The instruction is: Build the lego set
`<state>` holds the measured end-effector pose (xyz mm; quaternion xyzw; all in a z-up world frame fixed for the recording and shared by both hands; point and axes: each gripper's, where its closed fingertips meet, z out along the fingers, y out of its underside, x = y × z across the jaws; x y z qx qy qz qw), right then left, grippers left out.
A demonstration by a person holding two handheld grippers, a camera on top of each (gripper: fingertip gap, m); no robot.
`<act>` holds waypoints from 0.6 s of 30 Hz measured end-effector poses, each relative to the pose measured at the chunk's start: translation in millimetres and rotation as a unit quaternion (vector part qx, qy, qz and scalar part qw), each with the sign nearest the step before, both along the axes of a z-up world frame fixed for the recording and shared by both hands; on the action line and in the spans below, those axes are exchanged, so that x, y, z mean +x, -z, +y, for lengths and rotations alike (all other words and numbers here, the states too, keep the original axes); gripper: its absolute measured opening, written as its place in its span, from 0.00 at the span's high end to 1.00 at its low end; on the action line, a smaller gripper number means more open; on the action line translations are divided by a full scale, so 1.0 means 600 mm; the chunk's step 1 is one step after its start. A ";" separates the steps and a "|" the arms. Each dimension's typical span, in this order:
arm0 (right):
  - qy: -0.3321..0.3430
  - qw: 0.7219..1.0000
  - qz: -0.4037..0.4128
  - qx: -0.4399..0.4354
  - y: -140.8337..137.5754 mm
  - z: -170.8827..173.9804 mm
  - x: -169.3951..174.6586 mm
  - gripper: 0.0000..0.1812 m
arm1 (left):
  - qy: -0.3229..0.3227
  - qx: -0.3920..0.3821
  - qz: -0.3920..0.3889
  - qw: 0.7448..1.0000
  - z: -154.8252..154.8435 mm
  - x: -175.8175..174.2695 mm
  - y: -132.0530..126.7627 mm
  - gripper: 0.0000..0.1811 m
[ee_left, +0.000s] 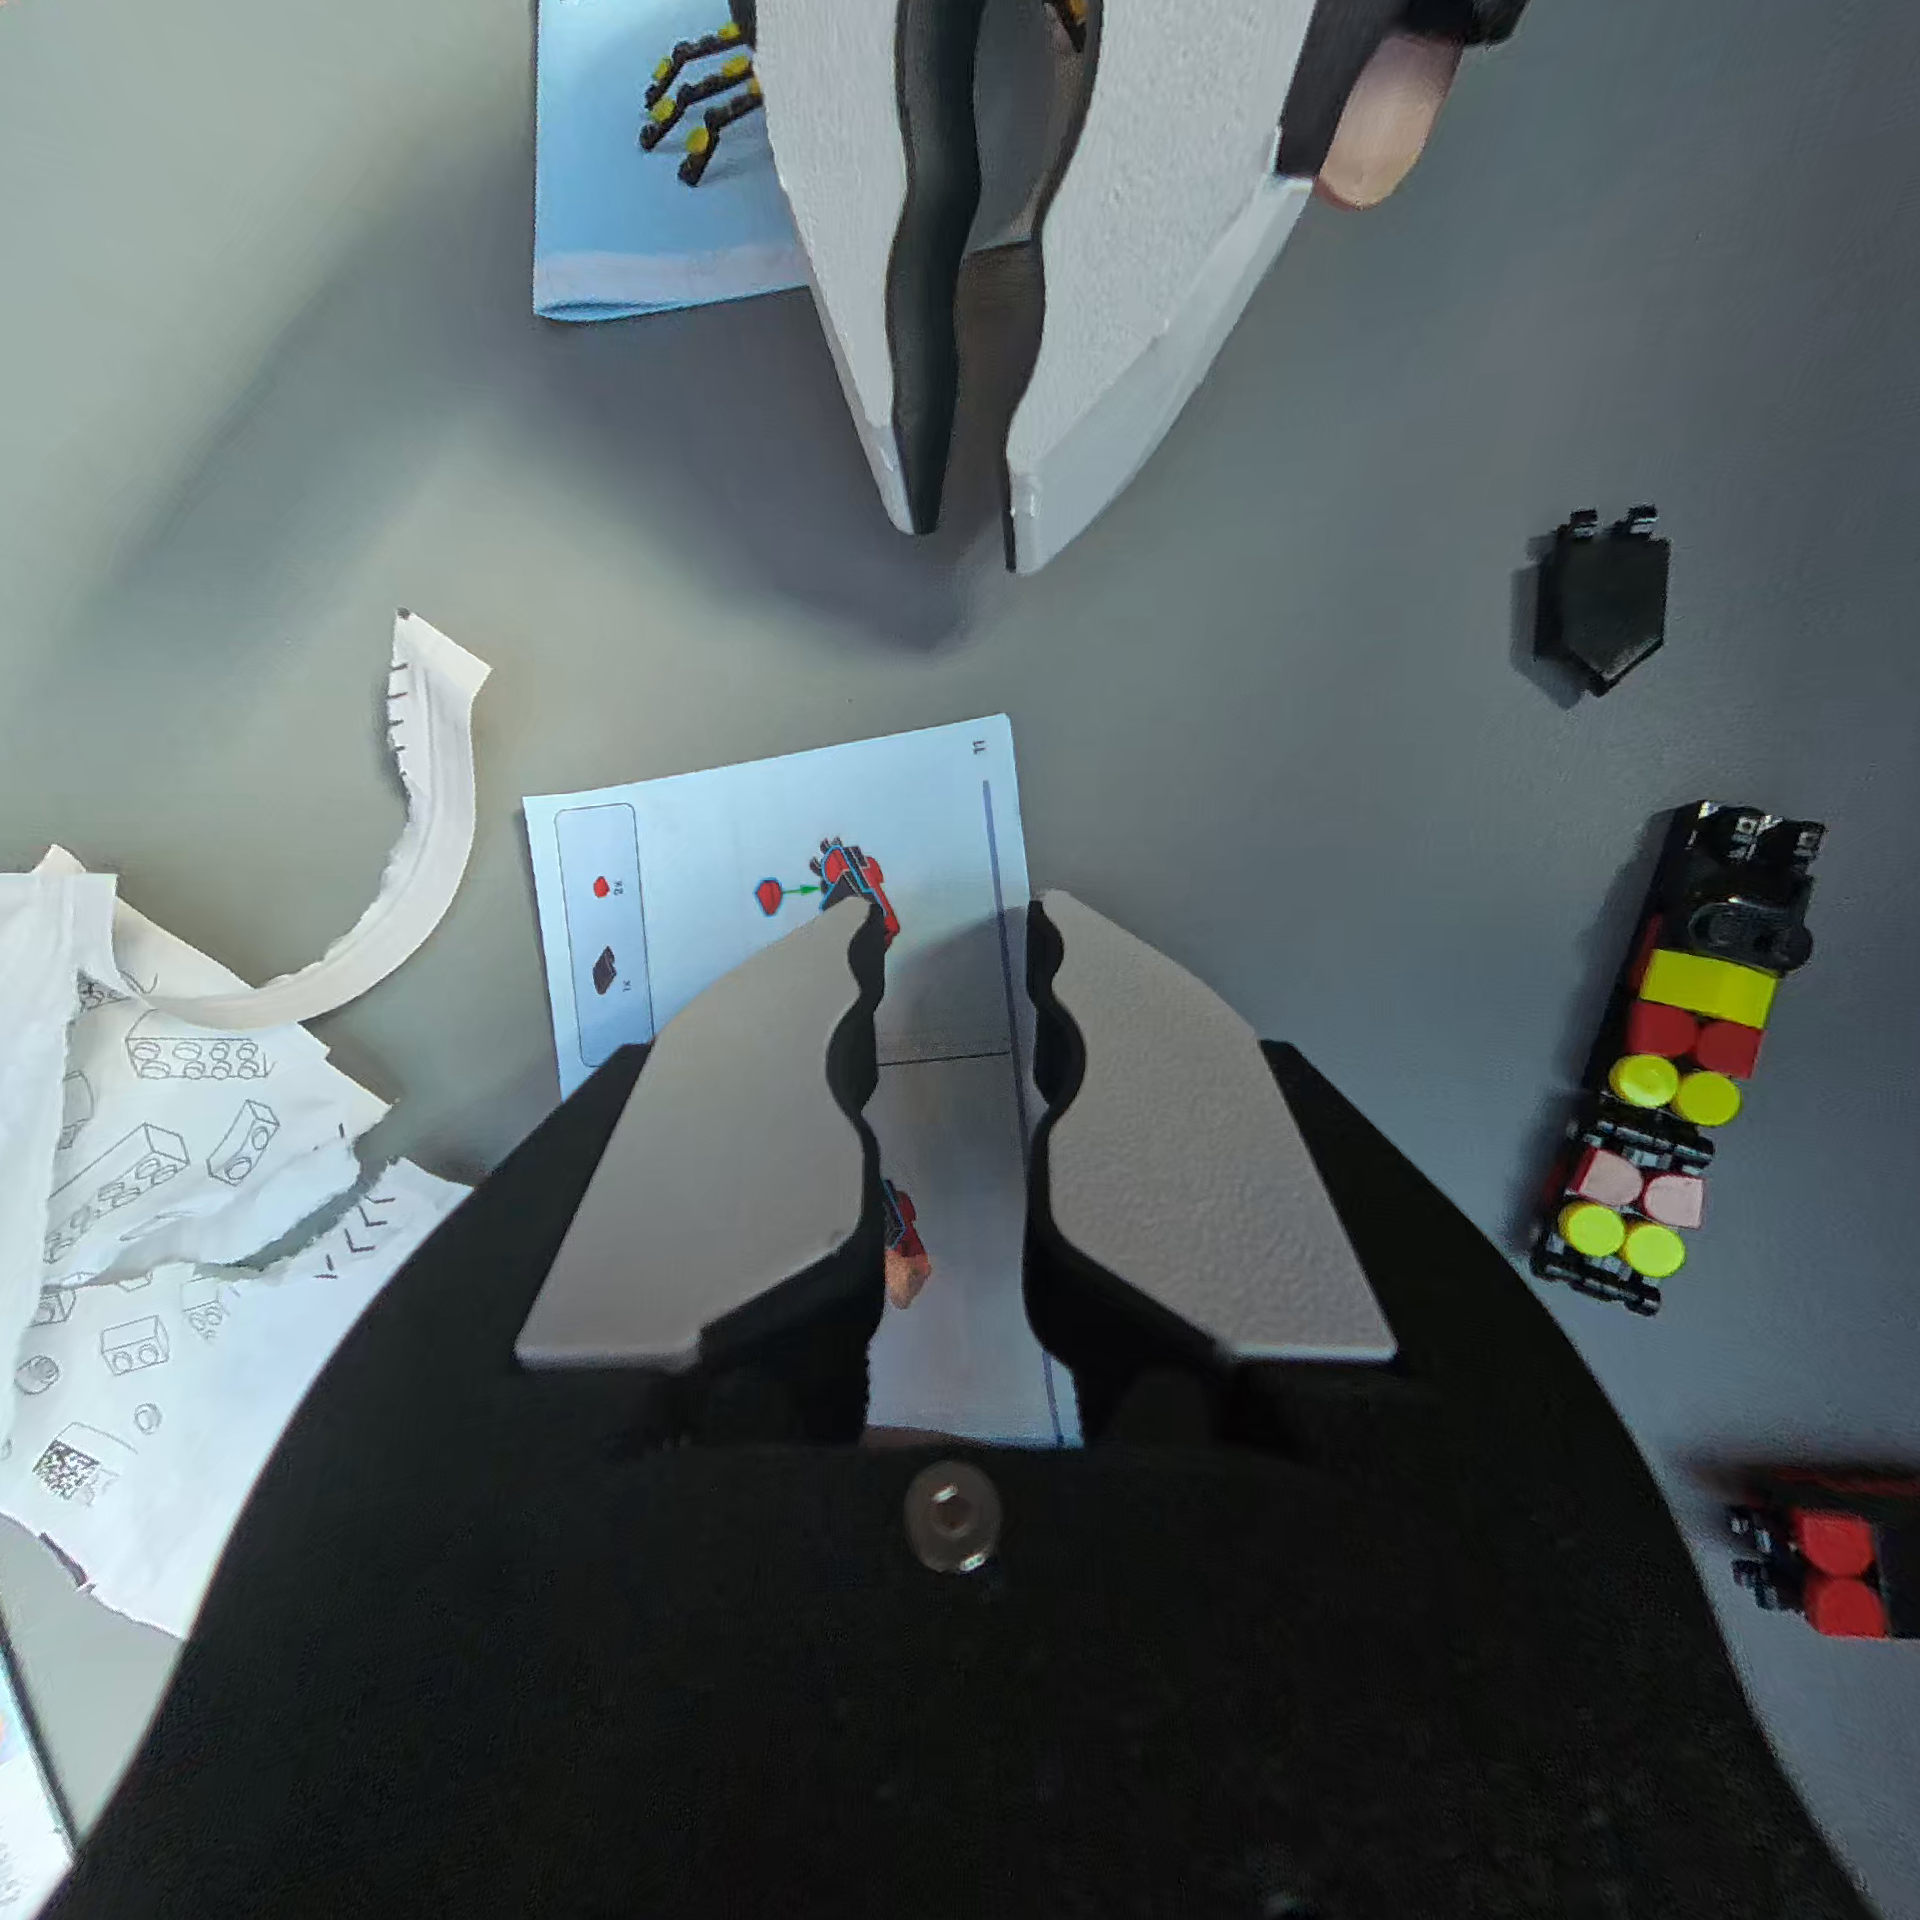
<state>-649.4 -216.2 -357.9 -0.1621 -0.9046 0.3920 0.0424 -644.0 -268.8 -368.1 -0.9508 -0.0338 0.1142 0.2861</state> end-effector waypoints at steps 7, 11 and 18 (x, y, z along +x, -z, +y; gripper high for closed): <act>0.084 0.971 0.060 -0.214 -0.112 0.005 -0.033 0.87 | -0.092 0.268 0.027 0.958 0.005 -0.037 -0.135 0.86; 0.133 0.950 0.121 -0.254 -0.143 0.029 -0.048 0.87 | -0.165 0.361 0.071 0.915 -0.032 -0.059 -0.184 0.85; 0.134 0.951 0.130 -0.245 -0.134 0.033 -0.043 0.86 | -0.181 0.362 0.114 0.907 -0.038 -0.057 -0.188 0.85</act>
